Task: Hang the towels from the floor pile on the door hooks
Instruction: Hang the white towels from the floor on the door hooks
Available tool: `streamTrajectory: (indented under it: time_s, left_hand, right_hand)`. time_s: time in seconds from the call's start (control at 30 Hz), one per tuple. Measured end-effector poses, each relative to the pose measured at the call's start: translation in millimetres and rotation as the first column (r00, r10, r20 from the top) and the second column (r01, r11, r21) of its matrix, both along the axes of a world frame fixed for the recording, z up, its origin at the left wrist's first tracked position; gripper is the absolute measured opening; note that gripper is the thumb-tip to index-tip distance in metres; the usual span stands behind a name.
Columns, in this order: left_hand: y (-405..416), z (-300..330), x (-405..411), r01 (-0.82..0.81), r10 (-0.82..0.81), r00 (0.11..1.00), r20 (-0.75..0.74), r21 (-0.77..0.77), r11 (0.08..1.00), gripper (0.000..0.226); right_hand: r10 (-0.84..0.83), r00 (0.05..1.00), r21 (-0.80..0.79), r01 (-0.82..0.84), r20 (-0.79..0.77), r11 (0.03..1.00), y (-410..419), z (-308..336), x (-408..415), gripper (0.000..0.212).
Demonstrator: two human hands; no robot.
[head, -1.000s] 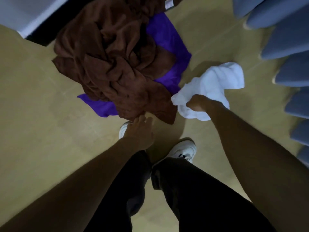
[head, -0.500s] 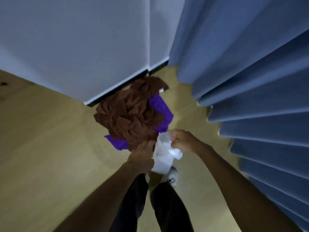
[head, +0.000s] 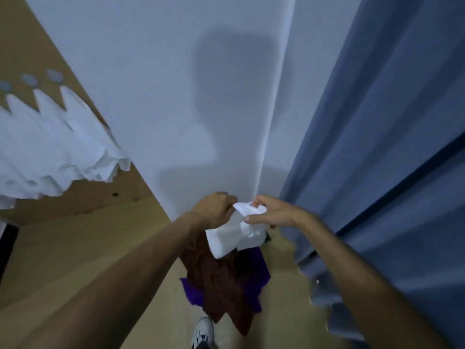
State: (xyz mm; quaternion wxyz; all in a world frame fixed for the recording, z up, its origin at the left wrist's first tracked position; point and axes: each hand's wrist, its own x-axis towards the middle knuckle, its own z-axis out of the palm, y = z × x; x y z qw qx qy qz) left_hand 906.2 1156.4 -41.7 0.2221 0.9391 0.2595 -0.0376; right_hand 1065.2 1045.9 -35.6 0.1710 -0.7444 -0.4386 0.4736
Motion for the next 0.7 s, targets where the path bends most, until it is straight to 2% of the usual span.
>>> streamTrajectory:
  time_s: [0.07, 0.13, 0.17, 0.23, 0.33, 0.4, 0.47, 0.5, 0.6, 0.7]
  left_hand:
    - [1, 38, -9, -0.057, 0.048, 0.996, 0.071, 0.132, 0.99, 0.024]
    - [-5, 76, -15, -0.159, 0.133, 0.98, 0.145, 0.18, 0.971, 0.026]
    - [-9, 94, -17, -0.22, 0.194, 0.964, 0.18, 0.141, 0.965, 0.028]
    - [-19, 121, -21, -0.351, 0.348, 0.9, 0.26, -0.039, 0.936, 0.031]
    - [-32, 149, -34, -0.455, 0.554, 0.754, 0.352, -0.329, 0.828, 0.029]
    - [-38, 164, -49, -0.42, 0.585, 0.742, 0.326, -0.454, 0.786, 0.037]
    - [-39, 173, -66, -0.398, 0.587, 0.768, 0.256, -0.527, 0.751, 0.037]
    - [-38, 175, -75, -0.41, 0.571, 0.791, 0.219, -0.501, 0.762, 0.031]
    - [-29, 176, -101, -0.443, 0.492, 0.86, 0.139, -0.274, 0.853, 0.017]
    - [-21, 184, -133, -0.479, 0.498, 0.848, 0.183, -0.138, 0.867, 0.015]
  right_hand:
    - [0.077, 0.995, 0.049, -0.08, 0.063, 0.996, 4, 36, -10, 0.023]
    - [0.128, 0.987, 0.105, -0.138, 0.1, 0.985, 11, 69, -24, 0.012]
    - [0.143, 0.984, 0.134, -0.157, 0.106, 0.979, 14, 85, -31, 0.011]
    - [0.133, 0.988, 0.2, -0.146, 0.075, 0.969, 18, 115, -46, 0.019]
    - [0.075, 0.997, 0.308, -0.07, -0.005, 0.949, 21, 156, -65, 0.022]
    - [0.059, 0.998, 0.35, -0.049, -0.017, 0.936, 23, 176, -76, 0.025]
    - [0.069, 0.998, 0.356, -0.069, 0.012, 0.932, 25, 190, -87, 0.026]
    - [0.079, 0.997, 0.359, -0.081, 0.019, 0.93, 27, 194, -93, 0.027]
    - [0.104, 0.994, 0.385, -0.102, 0.016, 0.917, 36, 202, -115, 0.03]
    - [0.128, 0.99, 0.422, -0.14, 0.056, 0.896, 50, 208, -143, 0.034]
